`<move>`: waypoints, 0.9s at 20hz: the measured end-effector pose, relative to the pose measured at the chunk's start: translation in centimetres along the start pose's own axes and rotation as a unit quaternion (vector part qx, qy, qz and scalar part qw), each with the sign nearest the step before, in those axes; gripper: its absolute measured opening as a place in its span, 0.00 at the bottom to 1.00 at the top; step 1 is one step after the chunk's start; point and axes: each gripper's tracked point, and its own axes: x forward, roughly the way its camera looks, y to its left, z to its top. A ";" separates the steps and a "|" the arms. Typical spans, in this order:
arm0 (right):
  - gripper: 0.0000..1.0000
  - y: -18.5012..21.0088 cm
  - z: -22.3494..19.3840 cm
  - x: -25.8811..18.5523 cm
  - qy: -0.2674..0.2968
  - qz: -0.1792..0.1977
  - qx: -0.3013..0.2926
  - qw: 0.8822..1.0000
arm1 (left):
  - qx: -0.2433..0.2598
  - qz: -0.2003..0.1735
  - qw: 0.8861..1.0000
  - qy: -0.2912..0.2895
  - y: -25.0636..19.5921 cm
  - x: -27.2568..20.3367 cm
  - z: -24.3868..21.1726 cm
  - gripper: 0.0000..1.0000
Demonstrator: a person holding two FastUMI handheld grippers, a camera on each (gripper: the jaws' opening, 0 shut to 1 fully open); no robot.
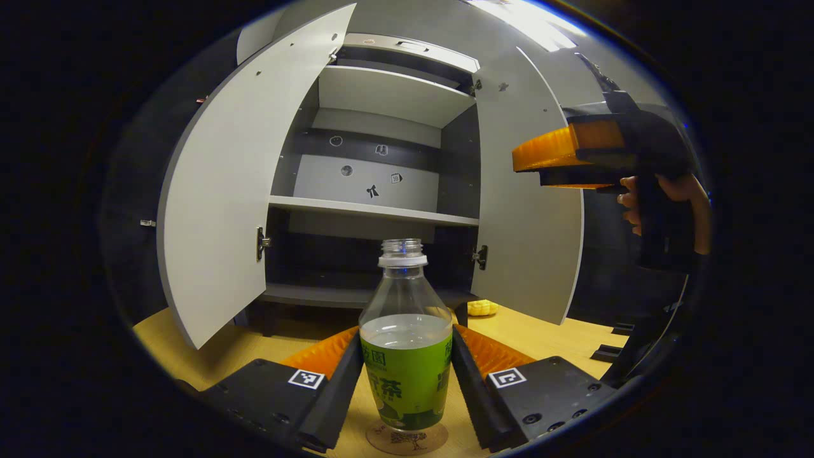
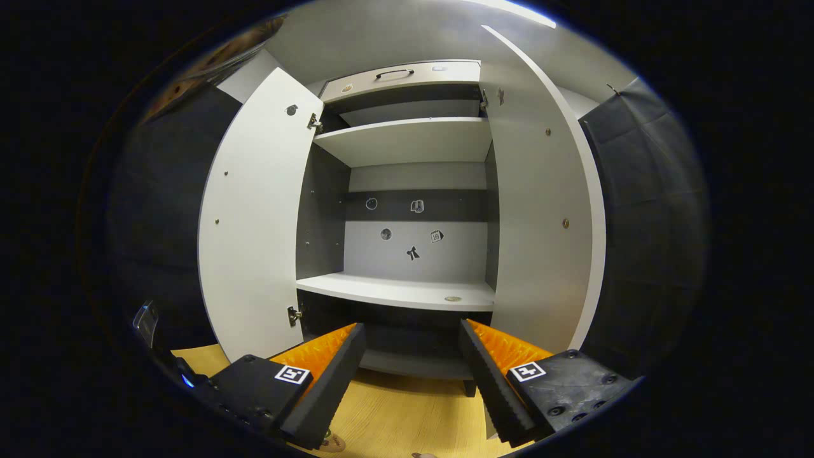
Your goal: Grasp the bottle in the cabinet with the left hand and place it on the coaster, then close the right door with the right hand and the left door with the left hand.
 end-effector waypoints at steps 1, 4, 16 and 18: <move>0.98 -0.2 -0.3 -0.1 0.000 -0.001 0.000 1.000 | 0.002 0.004 1.000 0.000 0.1 0.0 -0.3 0.79; 0.98 -0.2 -1.2 -0.1 0.005 0.006 0.003 1.000 | 0.009 0.008 1.000 0.007 -0.2 -0.3 -2.0 0.78; 0.98 -0.6 -4.0 -0.9 0.022 0.016 0.007 1.000 | 0.043 0.010 0.999 0.020 -0.9 -0.6 -4.8 0.80; 0.98 -0.4 -4.1 -0.9 0.024 0.019 0.005 1.000 | 0.054 0.010 0.998 0.023 -0.8 -0.5 -5.0 0.81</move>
